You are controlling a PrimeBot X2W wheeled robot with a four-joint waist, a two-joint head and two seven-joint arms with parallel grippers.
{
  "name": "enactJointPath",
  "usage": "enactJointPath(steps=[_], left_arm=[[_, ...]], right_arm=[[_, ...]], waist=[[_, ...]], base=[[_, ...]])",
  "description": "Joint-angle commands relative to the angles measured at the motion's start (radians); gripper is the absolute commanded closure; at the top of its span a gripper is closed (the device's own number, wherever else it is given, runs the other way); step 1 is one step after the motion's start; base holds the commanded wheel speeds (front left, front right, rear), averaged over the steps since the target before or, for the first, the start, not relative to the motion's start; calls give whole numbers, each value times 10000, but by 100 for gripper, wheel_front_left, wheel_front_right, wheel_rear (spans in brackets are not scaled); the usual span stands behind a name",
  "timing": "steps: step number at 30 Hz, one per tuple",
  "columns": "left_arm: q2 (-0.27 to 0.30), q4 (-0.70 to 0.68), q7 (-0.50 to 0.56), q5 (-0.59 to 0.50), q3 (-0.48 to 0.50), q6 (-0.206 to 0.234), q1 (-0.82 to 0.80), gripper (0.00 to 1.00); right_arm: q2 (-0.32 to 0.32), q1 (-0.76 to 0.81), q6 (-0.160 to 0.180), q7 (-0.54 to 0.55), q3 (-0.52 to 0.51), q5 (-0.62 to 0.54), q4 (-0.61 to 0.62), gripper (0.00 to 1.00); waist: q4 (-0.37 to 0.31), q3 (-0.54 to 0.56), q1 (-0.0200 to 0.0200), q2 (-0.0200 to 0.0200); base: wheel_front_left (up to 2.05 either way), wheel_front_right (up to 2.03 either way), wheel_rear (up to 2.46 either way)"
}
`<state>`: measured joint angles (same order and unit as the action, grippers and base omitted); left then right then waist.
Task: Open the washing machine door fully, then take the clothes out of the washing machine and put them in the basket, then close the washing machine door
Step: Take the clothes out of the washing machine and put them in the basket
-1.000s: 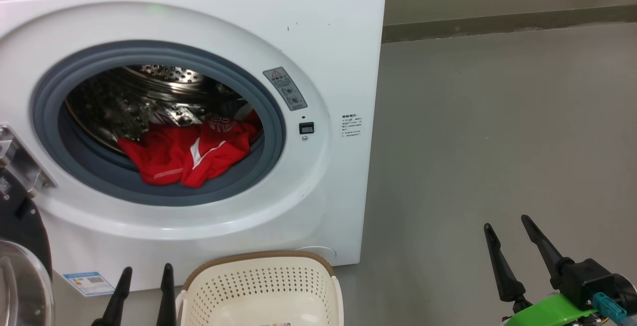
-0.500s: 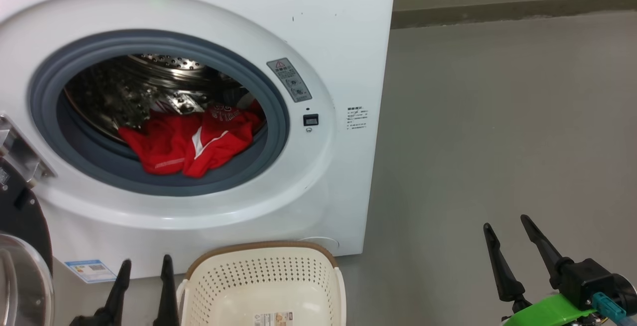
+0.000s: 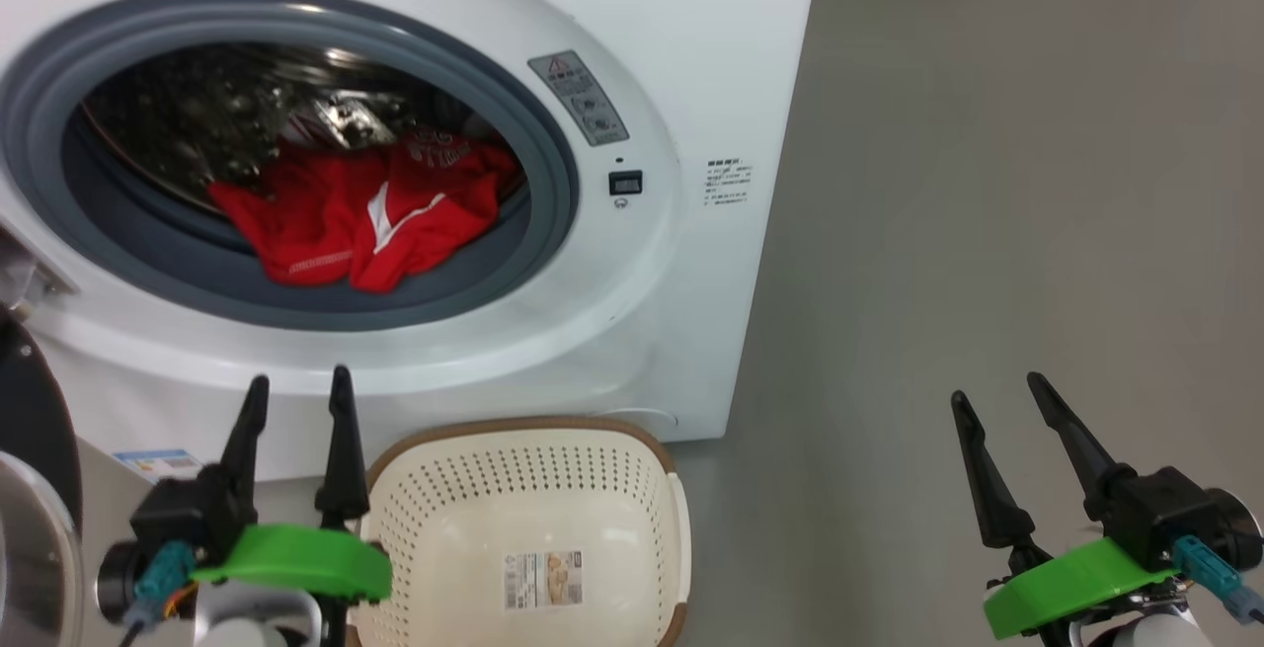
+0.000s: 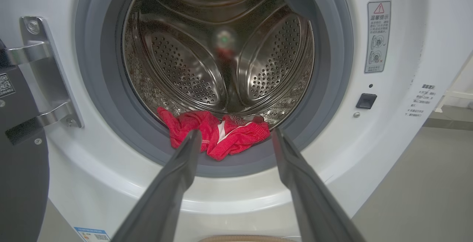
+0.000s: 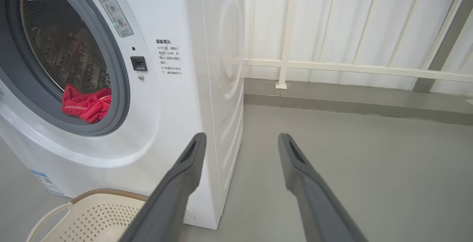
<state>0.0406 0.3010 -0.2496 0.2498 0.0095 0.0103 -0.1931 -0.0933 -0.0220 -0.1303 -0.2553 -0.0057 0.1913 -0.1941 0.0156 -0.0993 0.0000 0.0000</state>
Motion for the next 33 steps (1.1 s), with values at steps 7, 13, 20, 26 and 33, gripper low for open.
enactJointPath(steps=[7,13,20,26,33], left_arm=[[130,727,-122,-28,430,-92,-1909,0],[190,1497,-122,-33,641,-268,-3208,0],[490,2887,-122,-208,789,-352,-4962,0],[772,4265,-122,-255,844,-278,-6289,0],[1201,5806,-54,-265,903,-112,-7601,0]], right_arm=[[-312,-810,-4,-65,501,6,298,0],[-472,-1224,-4,-65,582,32,366,0],[-636,-1666,-4,-65,704,56,423,0],[-676,-1917,-4,-65,790,69,475,0],[-673,-2149,-4,-65,884,124,464,0]], waist=[[-9,-1177,0,0],[-53,-1878,0,0],[-171,-2707,0,0],[-330,-3237,0,0],[-618,-3775,0,0]], base=[[0,0,0],[0,0,0],[0,0,0],[0,0,0],[0,0,0]])
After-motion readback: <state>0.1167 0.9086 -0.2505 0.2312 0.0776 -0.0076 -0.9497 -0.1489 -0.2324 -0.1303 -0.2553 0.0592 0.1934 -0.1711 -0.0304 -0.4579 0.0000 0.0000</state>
